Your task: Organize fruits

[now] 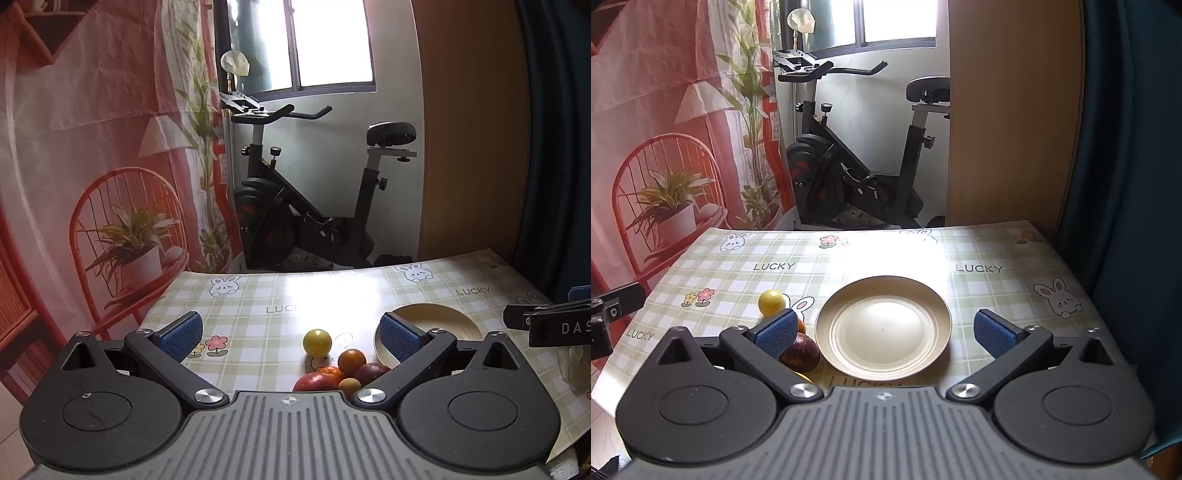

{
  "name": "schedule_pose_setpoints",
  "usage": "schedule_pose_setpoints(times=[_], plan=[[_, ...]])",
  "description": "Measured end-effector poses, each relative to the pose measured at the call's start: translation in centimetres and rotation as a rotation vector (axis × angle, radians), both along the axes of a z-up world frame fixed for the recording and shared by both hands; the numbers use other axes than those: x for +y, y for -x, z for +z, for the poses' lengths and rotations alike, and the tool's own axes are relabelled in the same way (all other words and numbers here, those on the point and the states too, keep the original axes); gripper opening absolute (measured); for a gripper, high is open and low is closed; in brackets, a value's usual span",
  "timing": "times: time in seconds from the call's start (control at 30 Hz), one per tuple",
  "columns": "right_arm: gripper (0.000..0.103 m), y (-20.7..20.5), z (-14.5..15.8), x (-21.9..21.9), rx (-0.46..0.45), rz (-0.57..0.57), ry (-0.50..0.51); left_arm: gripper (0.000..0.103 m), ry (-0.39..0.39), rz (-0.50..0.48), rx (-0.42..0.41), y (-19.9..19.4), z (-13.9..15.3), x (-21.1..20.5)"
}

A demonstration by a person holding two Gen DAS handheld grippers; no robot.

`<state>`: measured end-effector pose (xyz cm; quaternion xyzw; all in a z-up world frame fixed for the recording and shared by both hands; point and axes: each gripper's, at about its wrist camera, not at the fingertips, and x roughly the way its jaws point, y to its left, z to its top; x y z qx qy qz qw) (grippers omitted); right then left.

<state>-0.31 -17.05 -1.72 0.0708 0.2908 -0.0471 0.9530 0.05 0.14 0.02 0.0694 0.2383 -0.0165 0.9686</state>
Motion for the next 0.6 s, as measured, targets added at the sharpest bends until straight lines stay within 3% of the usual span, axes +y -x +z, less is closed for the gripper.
schedule_pose_setpoints(times=[0.6], plan=[[0.103, -0.08, 0.03, -0.11, -0.012, 0.0, 0.011, 0.103, -0.015, -0.006, -0.02, 0.64, -0.02, -0.26]])
